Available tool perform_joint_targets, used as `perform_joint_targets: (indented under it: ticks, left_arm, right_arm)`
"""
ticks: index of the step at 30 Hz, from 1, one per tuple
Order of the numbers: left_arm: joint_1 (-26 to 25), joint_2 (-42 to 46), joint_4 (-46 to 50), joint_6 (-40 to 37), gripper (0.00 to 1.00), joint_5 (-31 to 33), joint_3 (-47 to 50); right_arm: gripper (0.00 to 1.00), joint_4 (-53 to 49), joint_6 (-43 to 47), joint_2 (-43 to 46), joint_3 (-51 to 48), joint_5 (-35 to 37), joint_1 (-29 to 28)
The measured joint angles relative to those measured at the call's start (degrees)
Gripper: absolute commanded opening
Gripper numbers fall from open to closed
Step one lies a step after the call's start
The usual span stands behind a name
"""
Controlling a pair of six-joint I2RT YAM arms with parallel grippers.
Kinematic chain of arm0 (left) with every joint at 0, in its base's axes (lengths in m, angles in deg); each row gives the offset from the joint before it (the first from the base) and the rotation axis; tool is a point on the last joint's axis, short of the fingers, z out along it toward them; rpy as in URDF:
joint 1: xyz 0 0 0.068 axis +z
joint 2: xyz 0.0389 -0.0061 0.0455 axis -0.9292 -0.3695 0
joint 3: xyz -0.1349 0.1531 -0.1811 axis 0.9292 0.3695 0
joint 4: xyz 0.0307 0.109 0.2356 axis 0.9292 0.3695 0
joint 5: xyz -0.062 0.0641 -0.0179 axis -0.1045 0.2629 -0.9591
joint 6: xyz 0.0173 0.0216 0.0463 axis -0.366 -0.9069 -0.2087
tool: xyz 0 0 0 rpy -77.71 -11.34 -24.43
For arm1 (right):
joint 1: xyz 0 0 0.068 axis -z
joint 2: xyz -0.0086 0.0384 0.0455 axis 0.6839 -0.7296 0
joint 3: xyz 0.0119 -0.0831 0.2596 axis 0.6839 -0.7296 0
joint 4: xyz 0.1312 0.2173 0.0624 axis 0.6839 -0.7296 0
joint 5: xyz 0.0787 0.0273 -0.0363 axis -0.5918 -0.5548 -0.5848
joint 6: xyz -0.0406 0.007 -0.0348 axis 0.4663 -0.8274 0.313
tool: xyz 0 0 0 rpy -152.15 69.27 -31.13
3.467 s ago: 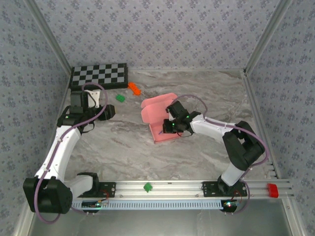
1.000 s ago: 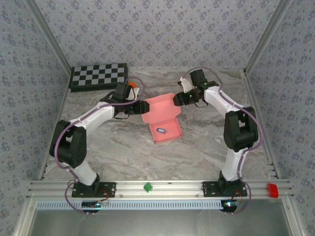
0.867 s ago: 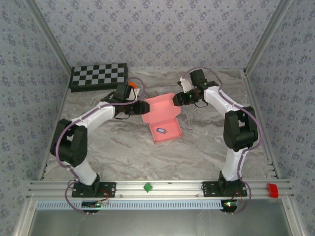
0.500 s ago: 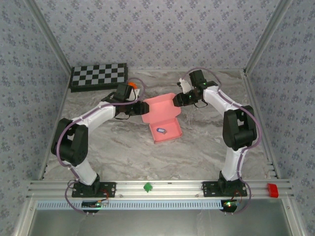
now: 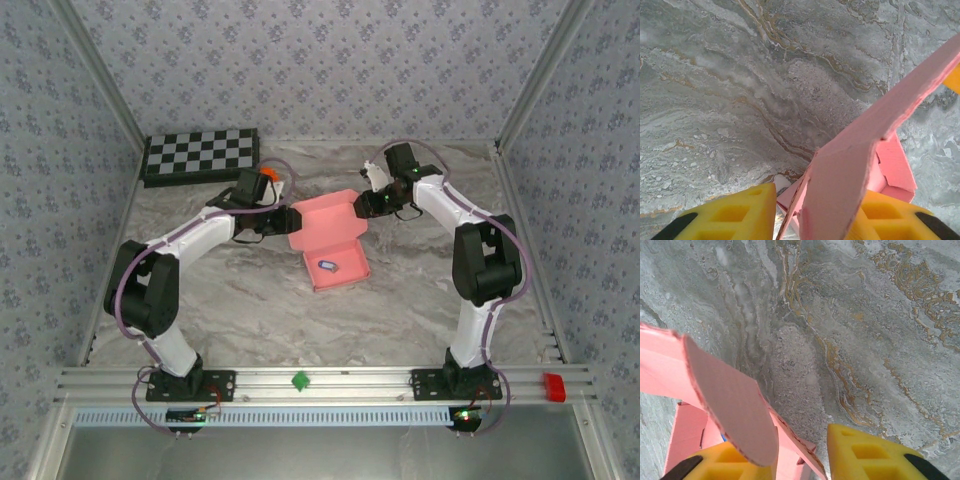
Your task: Fold the paper box
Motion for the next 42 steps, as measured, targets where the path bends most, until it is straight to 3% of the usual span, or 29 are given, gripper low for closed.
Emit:
perform_joint_targets:
  ticks: [10,19,27,42]
  left_arm:
    - [-0.39,-0.11,0.63,0.37,0.20,0.02,-0.11]
    - [-0.83,-1.79,1.64,0.42,0.16,0.07,-3.21]
    - [-1.53,-4.07,2.75,-0.92,0.15,1.88,-7.50]
    - [-1.53,-9.60,-0.31,-5.90,0.13,10.93,-13.84]
  right_arm:
    - [0.21,2.08,-0.48,0.79,-2.27,0.68,-0.26]
    - [0.17,8.09,-4.57,5.88,-8.79,4.50,-1.73]
    - [0.15,14.43,-8.74,10.32,-14.38,11.93,-4.55]
    - [0.13,24.76,-16.83,11.47,-17.51,27.19,-9.86]
